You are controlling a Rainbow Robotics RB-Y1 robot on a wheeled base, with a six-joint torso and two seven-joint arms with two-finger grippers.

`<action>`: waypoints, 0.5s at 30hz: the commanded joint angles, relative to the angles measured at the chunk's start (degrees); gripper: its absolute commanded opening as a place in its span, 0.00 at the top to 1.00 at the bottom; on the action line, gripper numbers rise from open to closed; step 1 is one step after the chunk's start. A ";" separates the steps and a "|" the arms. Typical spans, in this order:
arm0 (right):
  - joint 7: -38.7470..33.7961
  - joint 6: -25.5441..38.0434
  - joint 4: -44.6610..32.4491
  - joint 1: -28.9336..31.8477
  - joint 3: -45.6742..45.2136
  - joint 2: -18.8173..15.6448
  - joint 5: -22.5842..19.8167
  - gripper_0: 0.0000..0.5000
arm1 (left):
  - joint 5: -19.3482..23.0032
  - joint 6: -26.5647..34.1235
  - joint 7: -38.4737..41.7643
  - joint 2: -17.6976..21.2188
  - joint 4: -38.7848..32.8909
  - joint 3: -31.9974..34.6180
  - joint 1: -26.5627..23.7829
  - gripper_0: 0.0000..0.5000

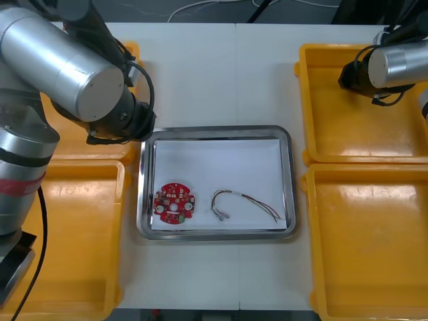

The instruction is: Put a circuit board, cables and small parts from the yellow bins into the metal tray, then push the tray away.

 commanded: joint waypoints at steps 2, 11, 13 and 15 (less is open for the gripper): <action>1.96 -0.54 -0.54 -0.66 0.80 -0.85 0.56 0.95 | -2.98 -0.80 2.97 -3.85 2.69 -1.08 0.34 1.00; 3.81 -0.28 -0.72 -0.66 0.80 -2.70 0.12 1.00 | -4.56 -6.08 3.32 -6.40 6.56 -2.83 0.34 1.00; 4.33 1.04 -1.77 -0.66 0.80 -3.40 -0.23 1.00 | -5.09 -8.01 3.59 -6.49 8.14 -3.89 0.34 1.00; 4.60 3.42 -3.35 -0.66 0.63 -4.11 -0.49 1.00 | -5.26 -9.77 3.68 -6.40 9.46 -4.68 0.34 1.00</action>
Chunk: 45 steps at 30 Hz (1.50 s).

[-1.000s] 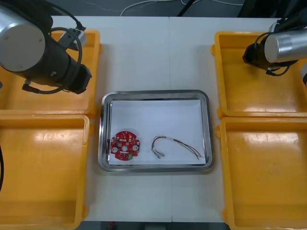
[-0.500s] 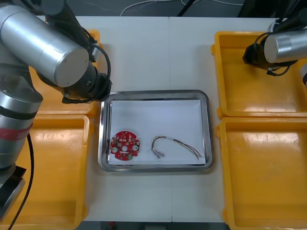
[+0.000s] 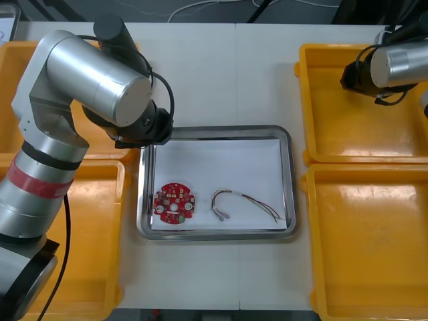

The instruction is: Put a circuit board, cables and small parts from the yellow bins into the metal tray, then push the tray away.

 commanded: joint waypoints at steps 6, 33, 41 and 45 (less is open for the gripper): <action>4.95 13.65 -8.84 -0.66 -3.16 -5.32 -3.30 1.00 | -2.32 -6.31 4.01 -1.33 4.42 -5.57 0.43 1.00; 4.16 44.50 -19.04 2.59 -15.37 -4.18 -5.59 1.00 | -5.92 -4.99 2.78 -3.00 -0.94 -5.14 5.79 1.00; 2.75 45.90 -26.95 8.83 -16.60 -2.60 -6.03 1.00 | -6.97 -4.73 2.52 -4.23 -1.29 -4.87 5.88 1.00; 2.31 46.43 -28.01 10.15 -16.69 -1.98 -6.20 1.00 | -8.12 -4.91 2.26 -4.93 -1.20 -4.70 6.31 1.00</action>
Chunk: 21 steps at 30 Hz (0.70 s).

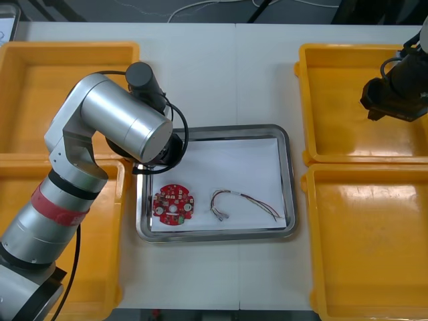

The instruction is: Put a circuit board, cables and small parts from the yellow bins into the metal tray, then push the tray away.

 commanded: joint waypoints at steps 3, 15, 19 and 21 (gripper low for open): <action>-1.43 0.71 -2.63 1.58 -1.97 1.36 -0.68 1.00 | -2.31 0.12 1.90 -2.70 -2.38 0.62 1.44 1.00; -1.61 0.71 -3.77 1.40 -2.24 1.27 0.64 0.00 | -3.19 -2.34 0.06 -2.87 -2.12 0.62 3.02 1.00; -2.40 0.71 -3.68 0.70 -2.41 0.92 1.16 0.00 | -3.37 -2.34 -0.12 -2.87 -1.85 0.62 3.02 1.00; -5.30 0.71 -3.68 0.08 -2.50 0.74 1.51 0.00 | -3.46 -3.22 -0.30 -2.87 -1.24 0.62 3.11 1.00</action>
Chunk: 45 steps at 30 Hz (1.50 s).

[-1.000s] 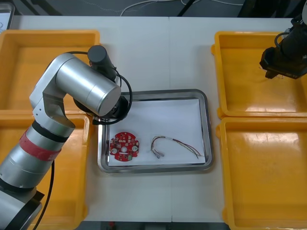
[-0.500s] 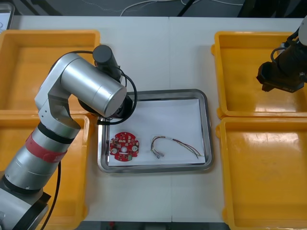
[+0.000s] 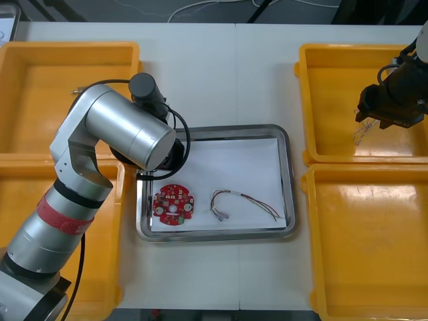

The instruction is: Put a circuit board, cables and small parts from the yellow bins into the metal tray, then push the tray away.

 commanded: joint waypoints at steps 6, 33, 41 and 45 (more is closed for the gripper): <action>-12.77 -0.87 -2.02 -2.51 -1.89 -0.09 1.87 0.00 | -1.42 -4.16 -0.64 -1.43 0.45 0.53 0.79 1.00; -23.58 -10.71 12.48 -7.52 -2.42 -0.53 5.29 0.00 | -1.59 -3.99 -1.08 -1.43 1.51 0.36 0.97 1.00; -23.41 -12.56 16.26 -7.43 -2.95 0.44 4.68 0.00 | -1.68 -4.08 -0.99 -1.34 1.51 0.27 0.97 1.00; -23.15 -14.67 18.01 -7.52 -2.86 0.88 4.50 0.00 | -1.68 -4.08 -0.99 -1.43 1.51 0.27 1.06 0.96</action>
